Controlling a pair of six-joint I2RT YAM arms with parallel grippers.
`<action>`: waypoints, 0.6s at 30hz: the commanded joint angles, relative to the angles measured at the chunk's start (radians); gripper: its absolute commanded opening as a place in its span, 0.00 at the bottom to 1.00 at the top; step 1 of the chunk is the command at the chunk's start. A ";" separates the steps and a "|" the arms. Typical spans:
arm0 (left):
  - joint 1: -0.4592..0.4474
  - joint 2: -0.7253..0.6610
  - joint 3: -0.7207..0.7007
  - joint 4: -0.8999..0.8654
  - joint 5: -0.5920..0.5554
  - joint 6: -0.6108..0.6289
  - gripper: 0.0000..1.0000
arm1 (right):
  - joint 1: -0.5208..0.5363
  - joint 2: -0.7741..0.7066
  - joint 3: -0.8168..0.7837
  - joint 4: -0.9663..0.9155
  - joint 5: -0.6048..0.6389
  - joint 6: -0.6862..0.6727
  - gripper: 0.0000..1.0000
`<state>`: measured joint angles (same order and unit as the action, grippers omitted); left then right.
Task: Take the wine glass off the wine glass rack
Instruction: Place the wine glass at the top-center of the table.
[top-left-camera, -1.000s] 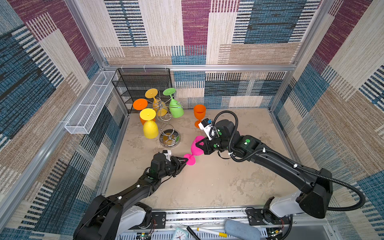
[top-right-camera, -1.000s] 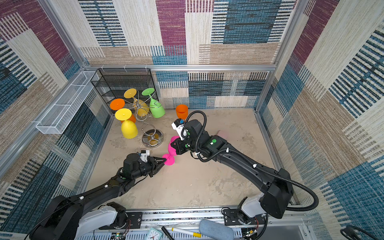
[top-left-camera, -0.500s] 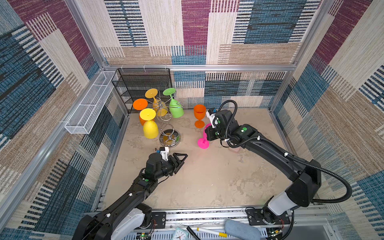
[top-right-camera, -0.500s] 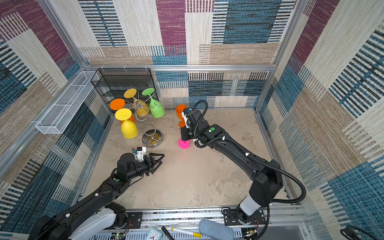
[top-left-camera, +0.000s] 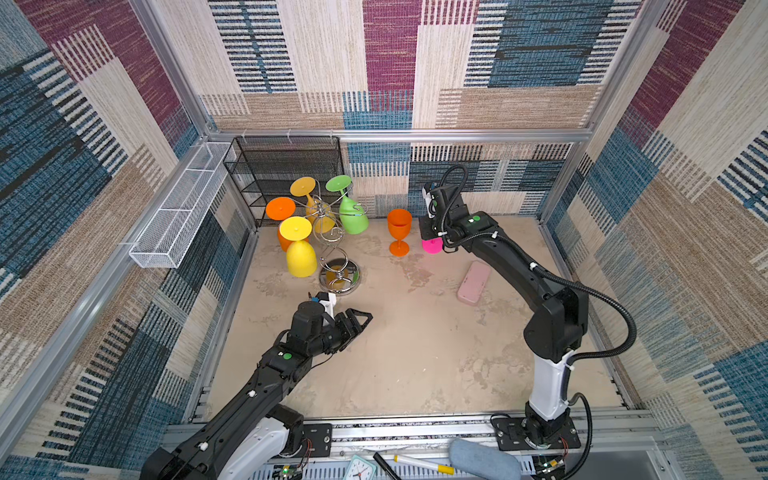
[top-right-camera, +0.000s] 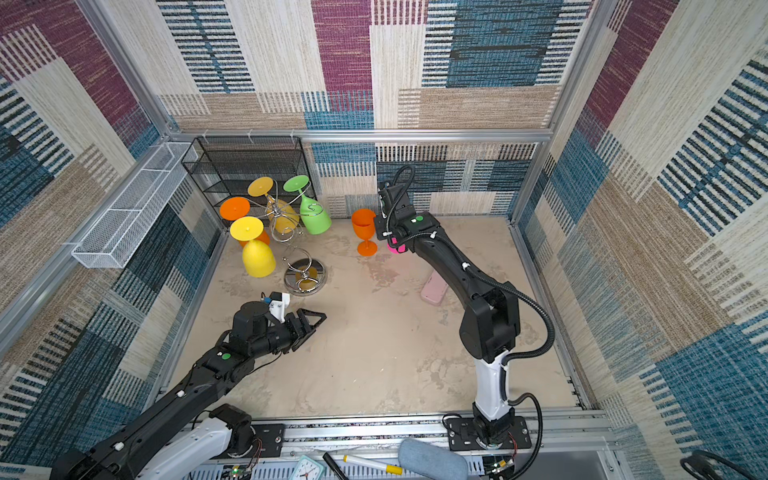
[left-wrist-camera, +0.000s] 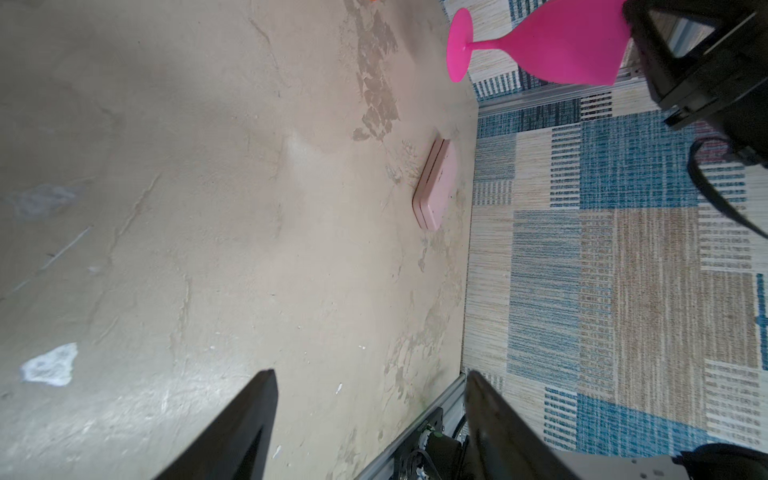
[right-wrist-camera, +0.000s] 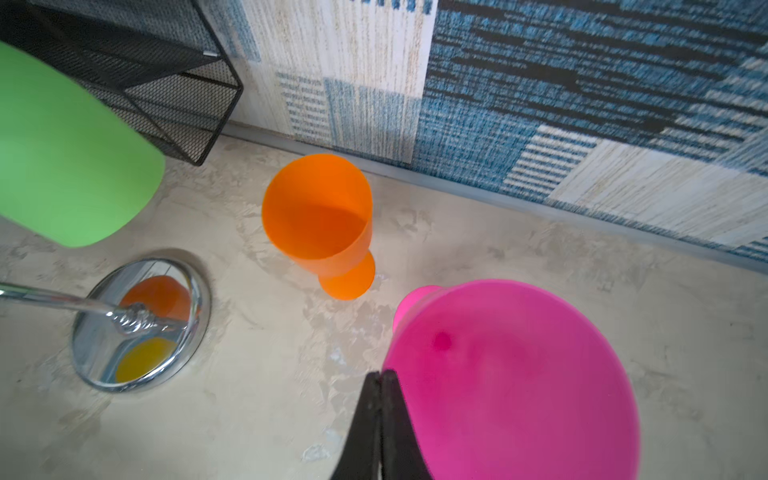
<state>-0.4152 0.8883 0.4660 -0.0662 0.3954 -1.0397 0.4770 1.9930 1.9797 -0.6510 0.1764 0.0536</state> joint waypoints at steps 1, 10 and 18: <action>0.000 0.008 0.016 -0.021 0.003 0.047 0.74 | -0.021 0.064 0.094 -0.004 0.009 -0.066 0.00; 0.000 0.008 0.039 -0.060 -0.005 0.065 0.74 | -0.042 0.234 0.326 -0.070 -0.032 -0.117 0.00; 0.001 0.051 0.035 -0.021 0.017 0.064 0.74 | -0.043 0.270 0.338 -0.080 -0.082 -0.105 0.00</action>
<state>-0.4152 0.9287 0.4957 -0.1165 0.3977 -0.9958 0.4335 2.2547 2.3081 -0.7250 0.1291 -0.0502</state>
